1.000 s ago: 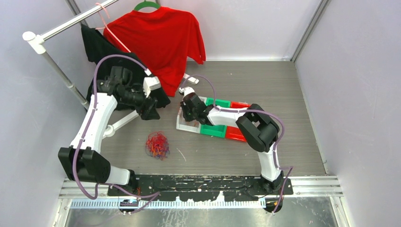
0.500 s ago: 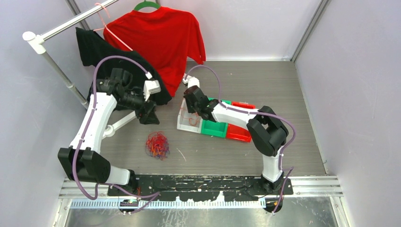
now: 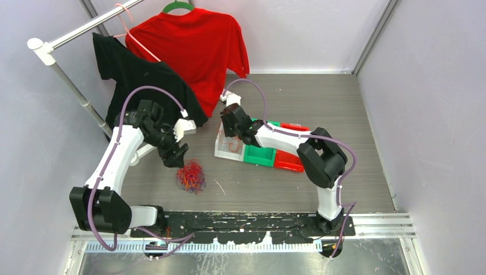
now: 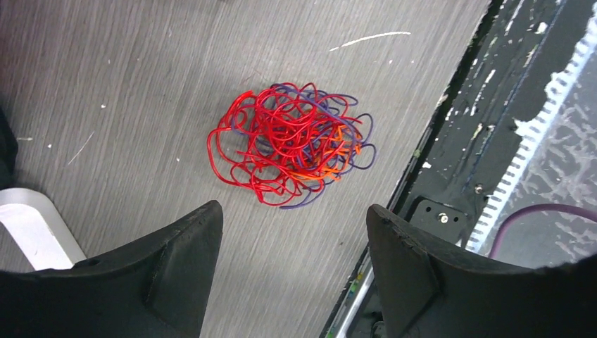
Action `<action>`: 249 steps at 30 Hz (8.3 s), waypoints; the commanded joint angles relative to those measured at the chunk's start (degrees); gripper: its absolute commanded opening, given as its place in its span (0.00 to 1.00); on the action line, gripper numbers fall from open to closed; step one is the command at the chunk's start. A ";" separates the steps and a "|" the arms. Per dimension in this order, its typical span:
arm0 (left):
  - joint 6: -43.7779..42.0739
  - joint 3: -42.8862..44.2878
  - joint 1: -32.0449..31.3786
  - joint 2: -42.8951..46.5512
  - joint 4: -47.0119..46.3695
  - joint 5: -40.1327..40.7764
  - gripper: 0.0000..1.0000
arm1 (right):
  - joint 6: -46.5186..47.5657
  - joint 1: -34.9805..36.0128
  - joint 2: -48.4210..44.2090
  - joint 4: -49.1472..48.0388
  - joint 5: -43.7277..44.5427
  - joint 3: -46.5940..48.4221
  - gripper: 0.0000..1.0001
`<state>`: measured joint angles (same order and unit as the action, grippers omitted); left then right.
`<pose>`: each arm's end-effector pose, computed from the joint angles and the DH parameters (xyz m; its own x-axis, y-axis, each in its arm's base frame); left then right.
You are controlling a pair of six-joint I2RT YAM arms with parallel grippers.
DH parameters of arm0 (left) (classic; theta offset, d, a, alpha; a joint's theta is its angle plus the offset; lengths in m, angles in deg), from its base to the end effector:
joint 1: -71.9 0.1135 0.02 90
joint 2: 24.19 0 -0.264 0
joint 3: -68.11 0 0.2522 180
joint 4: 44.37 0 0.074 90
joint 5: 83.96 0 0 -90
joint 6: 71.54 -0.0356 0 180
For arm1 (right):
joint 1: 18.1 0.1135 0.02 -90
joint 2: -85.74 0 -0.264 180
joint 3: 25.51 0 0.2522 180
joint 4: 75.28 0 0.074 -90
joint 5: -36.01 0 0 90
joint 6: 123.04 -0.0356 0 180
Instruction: Untangle the cables
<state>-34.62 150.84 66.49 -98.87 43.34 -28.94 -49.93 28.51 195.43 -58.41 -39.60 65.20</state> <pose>0.2156 -0.0409 0.3019 -0.4447 0.7001 -0.5587 0.8909 0.4100 -0.1953 0.3055 0.3103 0.2165 -0.5493 -0.1714 -0.8179 -0.4242 0.9004 0.0962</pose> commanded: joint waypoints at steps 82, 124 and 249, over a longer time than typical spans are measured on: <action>14.54 -19.94 1.74 -6.61 -29.31 1.30 0.22 | 7.40 24.34 -13.31 -26.96 -7.19 -21.71 0.56; 12.35 -20.40 1.79 -8.75 -29.76 10.13 0.00 | 4.80 19.93 -13.81 -26.02 -9.01 -23.91 0.01; 14.97 -16.07 5.20 -3.10 -29.24 12.93 0.00 | -8.09 15.84 -25.10 -31.30 -17.45 -28.75 0.01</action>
<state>-19.19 128.51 68.35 -105.55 8.09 -7.57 -58.69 44.75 172.46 -84.33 -55.60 33.20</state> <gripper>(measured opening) 0.006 0.035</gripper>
